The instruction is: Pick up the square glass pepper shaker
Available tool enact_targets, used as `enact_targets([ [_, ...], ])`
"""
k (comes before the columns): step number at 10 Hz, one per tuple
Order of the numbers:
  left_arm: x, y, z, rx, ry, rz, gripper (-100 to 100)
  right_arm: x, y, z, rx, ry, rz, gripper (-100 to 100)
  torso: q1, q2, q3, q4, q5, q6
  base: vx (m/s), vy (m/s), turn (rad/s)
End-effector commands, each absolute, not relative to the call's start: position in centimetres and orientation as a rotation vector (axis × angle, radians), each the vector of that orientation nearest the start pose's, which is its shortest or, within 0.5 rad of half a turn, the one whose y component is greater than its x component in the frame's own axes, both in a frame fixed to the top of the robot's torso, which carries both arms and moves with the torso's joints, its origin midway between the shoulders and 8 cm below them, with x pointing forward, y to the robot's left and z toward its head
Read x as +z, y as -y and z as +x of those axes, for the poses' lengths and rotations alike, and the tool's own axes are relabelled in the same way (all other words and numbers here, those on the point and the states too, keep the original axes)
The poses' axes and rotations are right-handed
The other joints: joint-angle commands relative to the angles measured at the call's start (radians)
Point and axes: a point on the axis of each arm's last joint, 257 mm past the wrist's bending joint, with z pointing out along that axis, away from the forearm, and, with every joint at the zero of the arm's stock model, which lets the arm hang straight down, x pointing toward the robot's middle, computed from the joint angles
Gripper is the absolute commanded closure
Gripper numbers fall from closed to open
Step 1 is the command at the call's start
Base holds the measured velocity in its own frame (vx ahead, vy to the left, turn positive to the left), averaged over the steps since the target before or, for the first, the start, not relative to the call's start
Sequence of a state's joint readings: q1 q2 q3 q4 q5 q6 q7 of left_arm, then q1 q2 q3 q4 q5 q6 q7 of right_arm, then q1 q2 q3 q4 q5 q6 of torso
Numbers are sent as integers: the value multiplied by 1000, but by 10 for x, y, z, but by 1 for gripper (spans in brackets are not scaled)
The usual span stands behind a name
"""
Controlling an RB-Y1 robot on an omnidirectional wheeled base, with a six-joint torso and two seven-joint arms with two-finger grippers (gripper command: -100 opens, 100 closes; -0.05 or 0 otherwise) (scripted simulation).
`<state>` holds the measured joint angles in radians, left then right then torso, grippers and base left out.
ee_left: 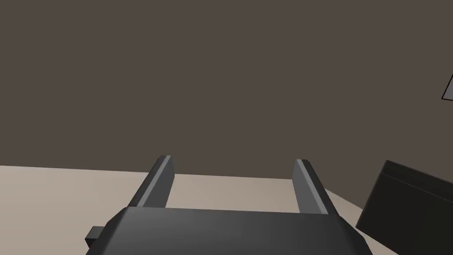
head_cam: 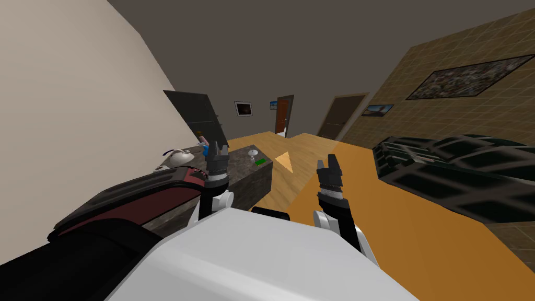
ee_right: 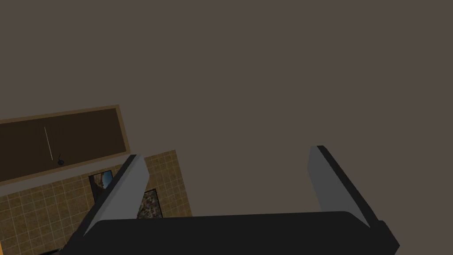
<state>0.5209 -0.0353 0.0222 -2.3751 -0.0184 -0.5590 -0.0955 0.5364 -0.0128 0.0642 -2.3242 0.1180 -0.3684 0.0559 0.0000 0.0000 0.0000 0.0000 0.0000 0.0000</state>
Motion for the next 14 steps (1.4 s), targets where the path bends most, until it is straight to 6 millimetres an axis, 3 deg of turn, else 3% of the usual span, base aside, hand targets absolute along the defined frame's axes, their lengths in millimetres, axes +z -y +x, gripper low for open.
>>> enact_targets([
  [1, 63, -276, 316, -1194, -572, -501, -100, 5, 252, 358, 1194, -787, 655, 0, 0, 0, 0, 0, 0, 0, -15, 21, -63],
  [7, 18, -259, 347, -1151, -773, -451, -100, 5, 252, 358, 1194, -787, 654, 0, 4, 2, 1, 0, 1, 0, -26, 53, -91],
  [11, -30, -253, 374, -1083, -941, -425, -100, 5, 252, 358, 1194, -787, 654, 0, 5, 2, 1, 0, 1, 0, -31, 72, -125],
  [14, -77, -255, 395, -1006, -1084, -415, -100, 5, 252, 358, 1193, -787, 654, 0, 4, 0, 0, 0, 1, 0, -12, 60, -135],
])
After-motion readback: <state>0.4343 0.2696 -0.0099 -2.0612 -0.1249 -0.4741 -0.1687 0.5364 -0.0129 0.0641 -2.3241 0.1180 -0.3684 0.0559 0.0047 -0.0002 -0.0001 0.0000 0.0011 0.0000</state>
